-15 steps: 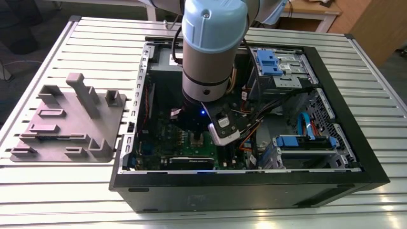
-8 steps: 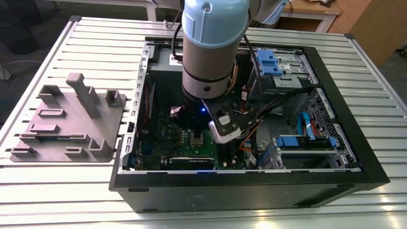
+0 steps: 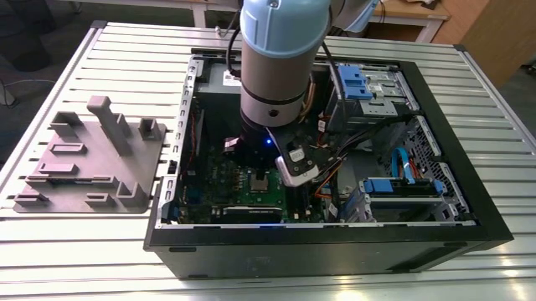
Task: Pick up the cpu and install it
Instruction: 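Close the cpu cover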
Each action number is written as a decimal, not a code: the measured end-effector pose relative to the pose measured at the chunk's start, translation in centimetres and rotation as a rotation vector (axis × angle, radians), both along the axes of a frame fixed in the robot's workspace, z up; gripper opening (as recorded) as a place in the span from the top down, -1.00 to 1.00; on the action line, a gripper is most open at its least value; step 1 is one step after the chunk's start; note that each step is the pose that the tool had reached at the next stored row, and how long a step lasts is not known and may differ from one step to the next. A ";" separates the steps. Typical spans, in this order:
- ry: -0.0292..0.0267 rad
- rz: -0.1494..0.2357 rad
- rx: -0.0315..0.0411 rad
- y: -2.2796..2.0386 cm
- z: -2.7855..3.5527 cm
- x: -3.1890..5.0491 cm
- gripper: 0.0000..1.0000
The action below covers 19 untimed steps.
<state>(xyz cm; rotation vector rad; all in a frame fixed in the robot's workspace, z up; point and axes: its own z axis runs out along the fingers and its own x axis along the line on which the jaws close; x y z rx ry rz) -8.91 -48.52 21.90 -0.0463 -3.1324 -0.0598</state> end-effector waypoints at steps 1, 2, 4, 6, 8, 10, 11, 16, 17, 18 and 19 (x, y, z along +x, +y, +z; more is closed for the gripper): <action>0.0000 0.000 0.0000 0.00 0.00 0.04 0.79; -0.0001 0.000 0.0001 0.01 0.00 0.09 0.79; -0.0001 0.000 0.0001 0.00 0.00 0.19 0.79; -0.0001 0.000 0.0001 0.00 -0.01 0.30 0.79; -0.0001 0.000 0.0001 0.00 -0.01 0.41 0.79; -0.0001 0.000 0.0001 0.00 0.00 0.54 0.79; -0.0001 0.000 0.0001 0.00 -0.01 0.60 0.79; -0.0001 0.000 0.0001 0.00 0.00 0.95 0.79; -0.0001 0.000 0.0001 0.00 -0.01 1.01 0.79; -0.0001 0.000 0.0001 0.00 -0.01 1.06 0.79; -0.0001 0.000 0.0001 0.00 -0.01 1.12 0.79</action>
